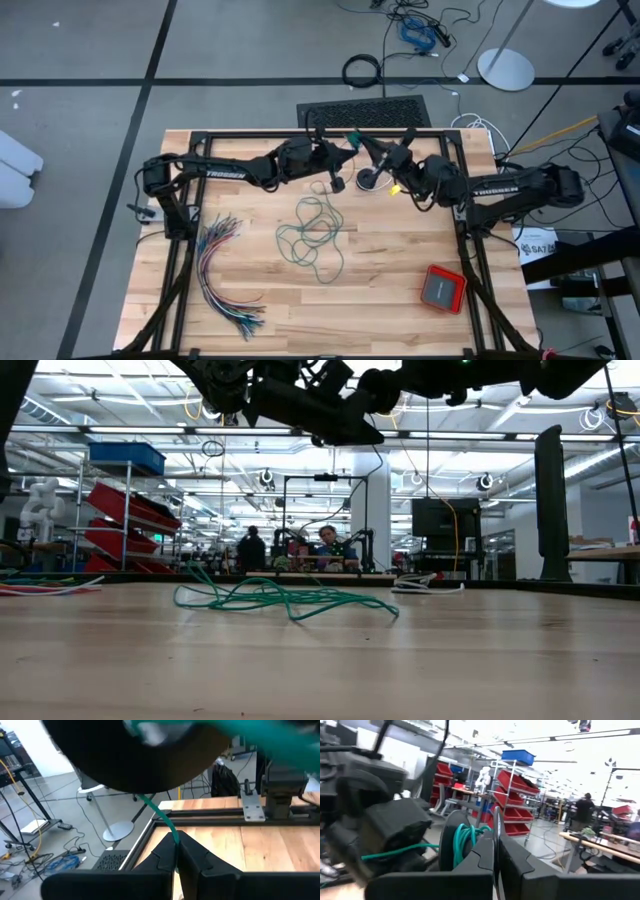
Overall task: Coil cords
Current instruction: Coil the green wire onto the spool
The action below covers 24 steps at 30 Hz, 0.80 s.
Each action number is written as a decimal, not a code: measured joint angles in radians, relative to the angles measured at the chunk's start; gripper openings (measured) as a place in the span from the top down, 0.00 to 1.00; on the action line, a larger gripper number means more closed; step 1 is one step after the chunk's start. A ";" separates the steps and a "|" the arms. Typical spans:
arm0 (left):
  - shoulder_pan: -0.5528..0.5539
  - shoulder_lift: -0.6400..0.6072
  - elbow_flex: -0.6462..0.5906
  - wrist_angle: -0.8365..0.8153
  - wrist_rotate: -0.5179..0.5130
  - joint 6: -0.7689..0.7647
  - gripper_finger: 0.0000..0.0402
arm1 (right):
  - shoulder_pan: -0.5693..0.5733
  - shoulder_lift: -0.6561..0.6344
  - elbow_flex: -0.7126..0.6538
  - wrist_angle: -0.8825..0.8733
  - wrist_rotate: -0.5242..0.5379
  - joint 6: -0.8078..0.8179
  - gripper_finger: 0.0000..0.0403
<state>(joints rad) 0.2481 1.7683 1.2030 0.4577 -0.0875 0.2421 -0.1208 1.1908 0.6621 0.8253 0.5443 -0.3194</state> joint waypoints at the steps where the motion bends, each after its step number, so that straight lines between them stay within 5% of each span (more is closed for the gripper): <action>1: 0.000 0.000 0.000 0.008 0.000 -0.007 0.96 | -0.007 0.006 0.000 0.010 -0.002 0.001 1.00; 12: -0.029 -0.001 0.000 -0.013 0.000 -0.052 0.96 | -0.079 0.148 0.000 0.089 -0.029 0.027 1.00; 24: -0.054 -0.032 0.000 -0.176 -0.029 -0.045 0.96 | -0.092 0.160 0.000 -0.070 -0.020 -0.003 1.00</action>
<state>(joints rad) 0.1946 1.7365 1.2030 0.2814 -0.1161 0.1967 -0.2125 1.3510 0.6621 0.7553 0.5238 -0.3224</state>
